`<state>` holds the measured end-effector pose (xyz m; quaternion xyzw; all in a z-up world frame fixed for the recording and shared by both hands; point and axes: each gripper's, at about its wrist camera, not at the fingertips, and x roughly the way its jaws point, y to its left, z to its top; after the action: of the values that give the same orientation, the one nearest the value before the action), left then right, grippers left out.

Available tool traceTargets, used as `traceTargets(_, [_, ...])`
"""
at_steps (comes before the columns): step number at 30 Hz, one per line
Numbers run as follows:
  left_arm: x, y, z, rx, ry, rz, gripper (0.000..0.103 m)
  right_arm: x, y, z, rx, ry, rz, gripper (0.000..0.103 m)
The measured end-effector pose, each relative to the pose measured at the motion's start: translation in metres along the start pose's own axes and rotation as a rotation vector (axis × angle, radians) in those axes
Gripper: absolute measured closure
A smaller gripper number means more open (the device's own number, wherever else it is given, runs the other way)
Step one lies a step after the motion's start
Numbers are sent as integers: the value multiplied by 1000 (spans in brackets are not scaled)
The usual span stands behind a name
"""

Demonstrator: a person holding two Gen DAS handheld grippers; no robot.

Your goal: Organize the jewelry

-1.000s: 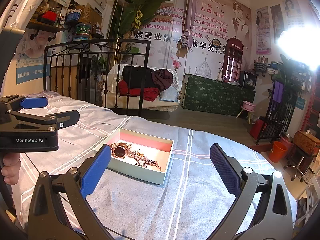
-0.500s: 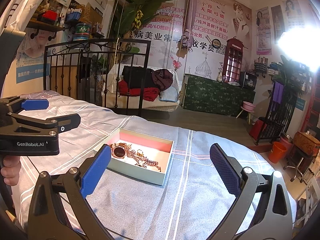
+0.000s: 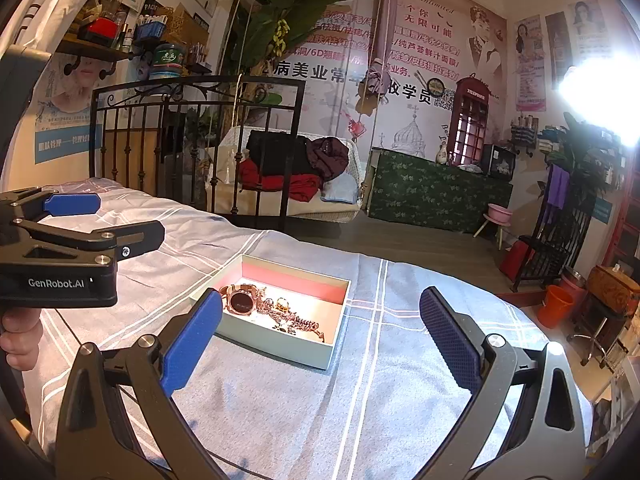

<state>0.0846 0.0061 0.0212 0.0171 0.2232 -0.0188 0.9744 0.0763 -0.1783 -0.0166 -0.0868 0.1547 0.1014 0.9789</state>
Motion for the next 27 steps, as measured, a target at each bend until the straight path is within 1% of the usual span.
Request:
traceTargets(13, [-4, -6, 1, 15, -13, 12, 6, 0, 0, -3, -6, 7, 5, 6])
traceTargets(15, [-4, -6, 0, 9, -10, 21, 6, 1, 0, -3, -7, 10, 7, 6])
traceTargets(19, [1, -4, 4, -8, 23, 19, 6, 2, 0, -4, -12, 16, 11, 6])
traceTargets(22, [-1, -2, 5, -12, 5, 33, 6, 2, 0, -4, -15, 18, 13, 6])
traceTargets(24, [0, -1, 5, -15, 15, 20, 6, 2, 0, -4, -13, 18, 13, 6])
traceTargets(27, [0, -4, 3, 0, 12, 28, 6, 2, 1, -4, -14, 19, 14, 6])
